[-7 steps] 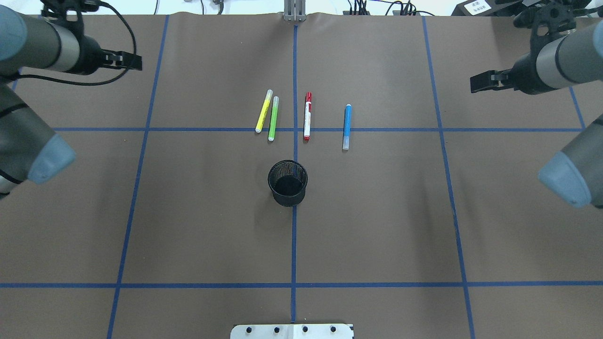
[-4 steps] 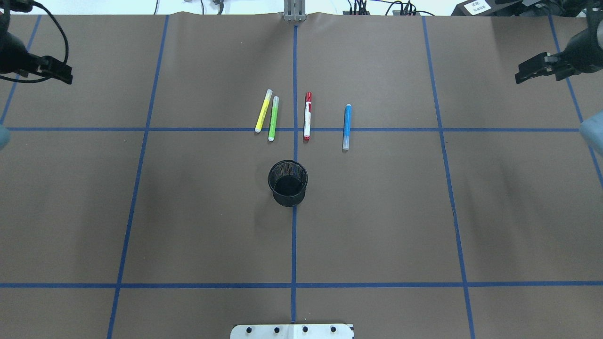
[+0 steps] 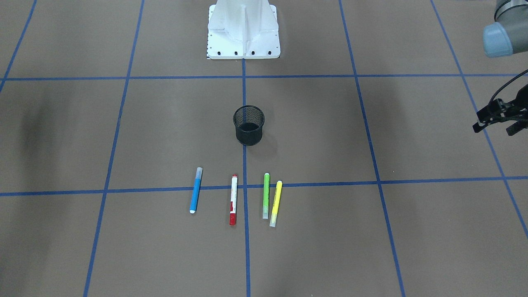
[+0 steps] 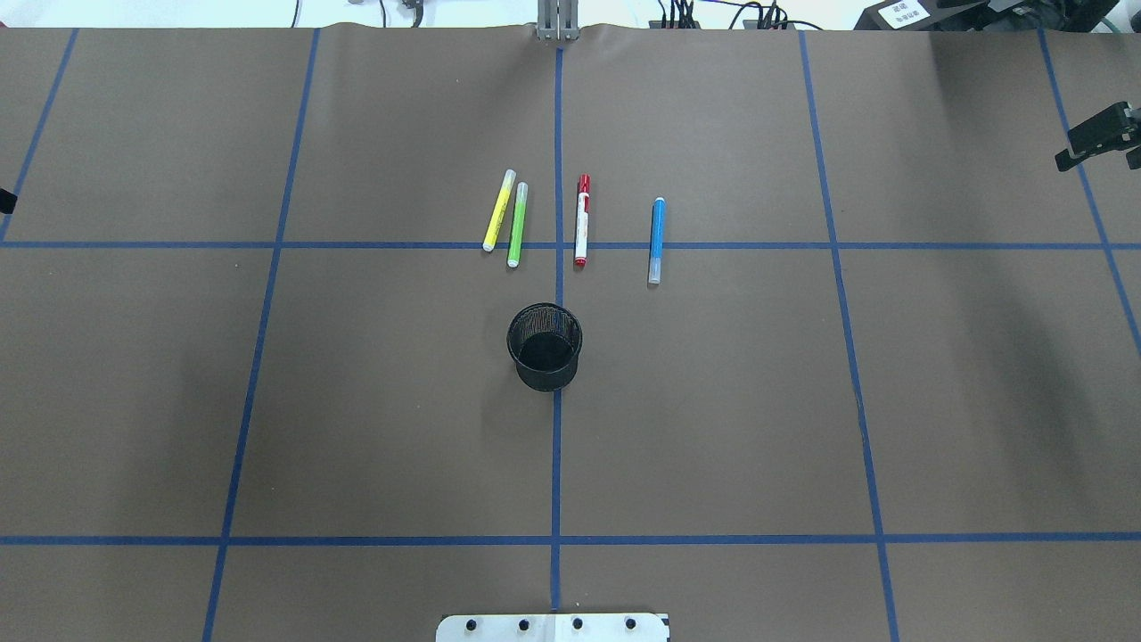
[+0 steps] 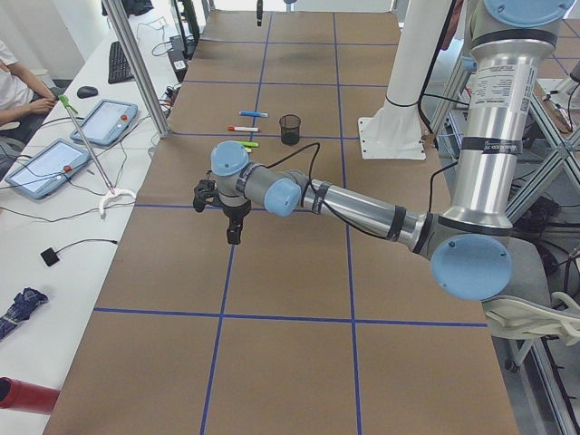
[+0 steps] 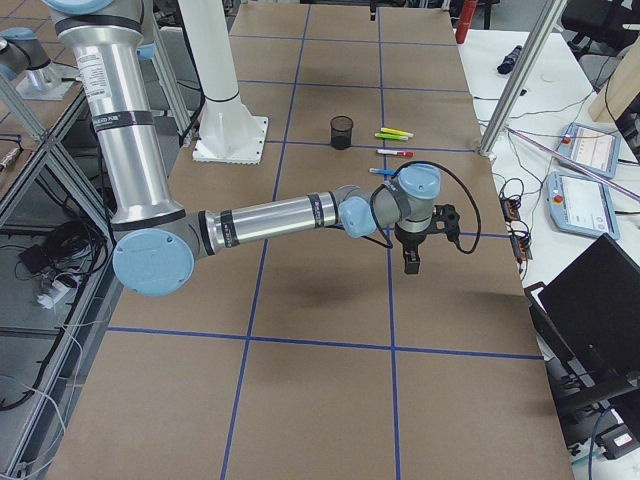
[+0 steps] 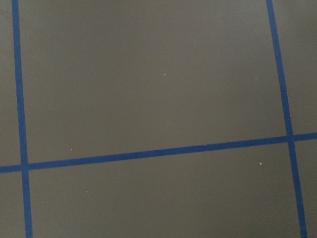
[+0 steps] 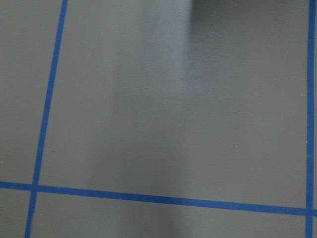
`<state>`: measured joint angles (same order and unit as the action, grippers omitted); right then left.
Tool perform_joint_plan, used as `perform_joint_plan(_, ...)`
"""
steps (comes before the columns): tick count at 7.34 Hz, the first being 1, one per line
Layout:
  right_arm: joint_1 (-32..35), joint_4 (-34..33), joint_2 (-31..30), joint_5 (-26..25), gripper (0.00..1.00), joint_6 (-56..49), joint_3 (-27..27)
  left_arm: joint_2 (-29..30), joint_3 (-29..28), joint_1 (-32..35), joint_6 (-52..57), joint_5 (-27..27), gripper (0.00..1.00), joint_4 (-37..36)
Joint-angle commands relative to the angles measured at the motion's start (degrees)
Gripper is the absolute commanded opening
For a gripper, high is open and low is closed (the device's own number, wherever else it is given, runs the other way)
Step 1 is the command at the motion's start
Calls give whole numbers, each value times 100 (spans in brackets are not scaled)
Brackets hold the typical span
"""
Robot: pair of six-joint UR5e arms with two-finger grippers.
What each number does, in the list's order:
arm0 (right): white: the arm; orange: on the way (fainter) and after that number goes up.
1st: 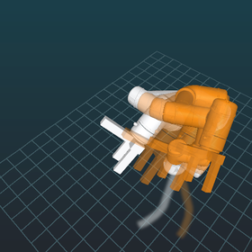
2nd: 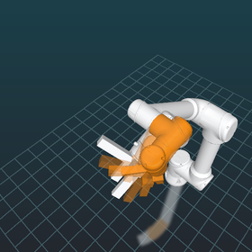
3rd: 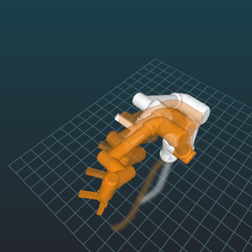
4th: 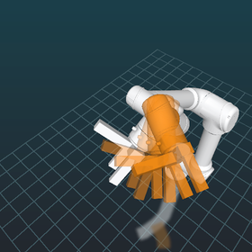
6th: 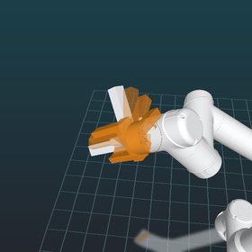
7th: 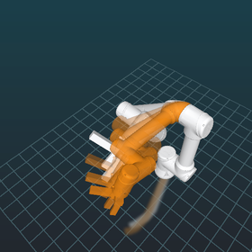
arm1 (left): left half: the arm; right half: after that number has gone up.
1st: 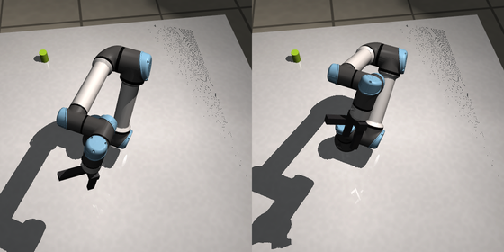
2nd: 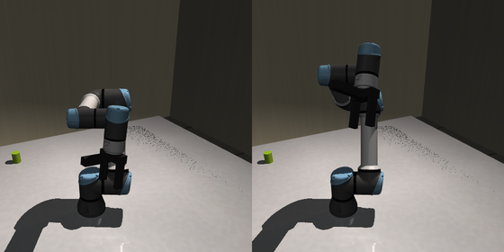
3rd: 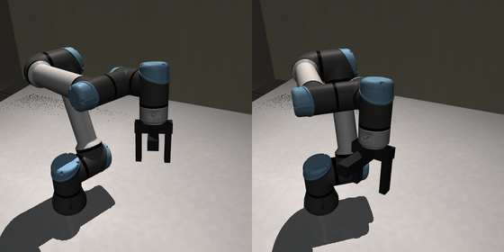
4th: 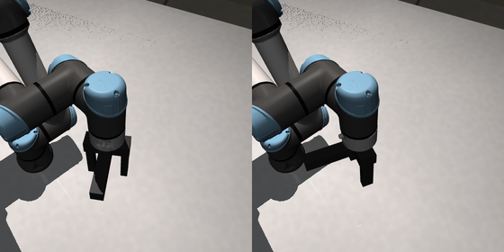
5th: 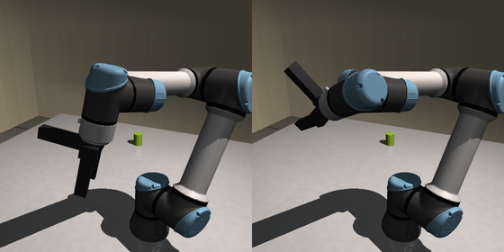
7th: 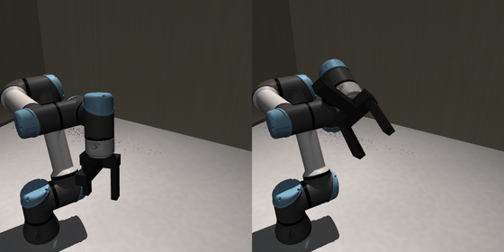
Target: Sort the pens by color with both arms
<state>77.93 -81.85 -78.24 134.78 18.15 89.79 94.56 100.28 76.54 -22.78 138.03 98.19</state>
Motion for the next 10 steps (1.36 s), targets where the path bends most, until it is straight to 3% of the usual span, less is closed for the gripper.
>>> perform_joint_plan(1,152,-454,19,135,99,-584,-31,-78,-35,124,37,23,100,-1)
perform_joint_plan(4,152,-411,-25,136,99,-602,-5,-131,-61,115,11,-266,100,-19)
perform_joint_plan(10,258,-401,-148,109,99,-505,4,-140,-246,203,-51,-267,100,-239)
